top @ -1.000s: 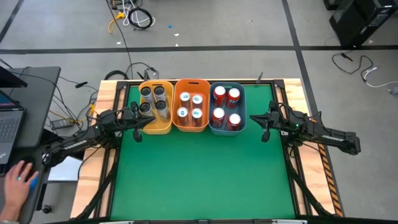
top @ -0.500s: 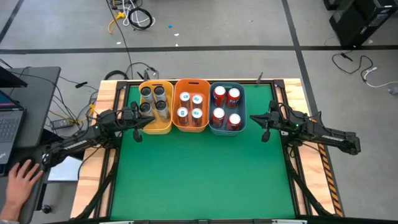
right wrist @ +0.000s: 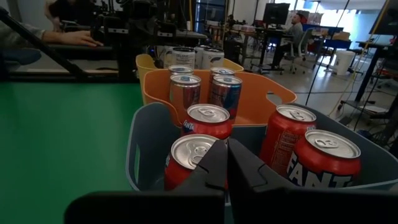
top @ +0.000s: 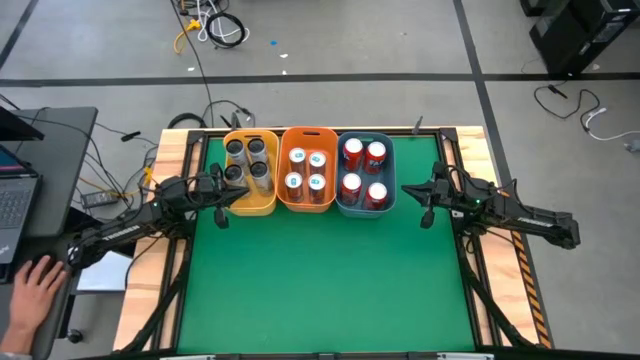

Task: Sort soda cans
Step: Return to Home Position

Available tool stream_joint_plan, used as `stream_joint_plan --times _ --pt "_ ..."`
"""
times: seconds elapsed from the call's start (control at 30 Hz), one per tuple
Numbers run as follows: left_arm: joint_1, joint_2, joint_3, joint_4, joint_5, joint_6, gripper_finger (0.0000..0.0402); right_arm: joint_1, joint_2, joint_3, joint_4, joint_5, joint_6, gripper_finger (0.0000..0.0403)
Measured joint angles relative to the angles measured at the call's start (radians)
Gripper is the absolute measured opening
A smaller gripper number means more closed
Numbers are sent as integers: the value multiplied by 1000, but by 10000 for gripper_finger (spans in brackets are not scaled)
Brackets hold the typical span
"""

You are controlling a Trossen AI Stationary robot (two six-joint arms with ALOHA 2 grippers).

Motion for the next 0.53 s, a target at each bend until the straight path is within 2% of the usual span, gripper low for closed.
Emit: stream_joint_plan --times 0.53 --pt "0 0 0 0 0 0 8 0 0 0 0 0 0 4"
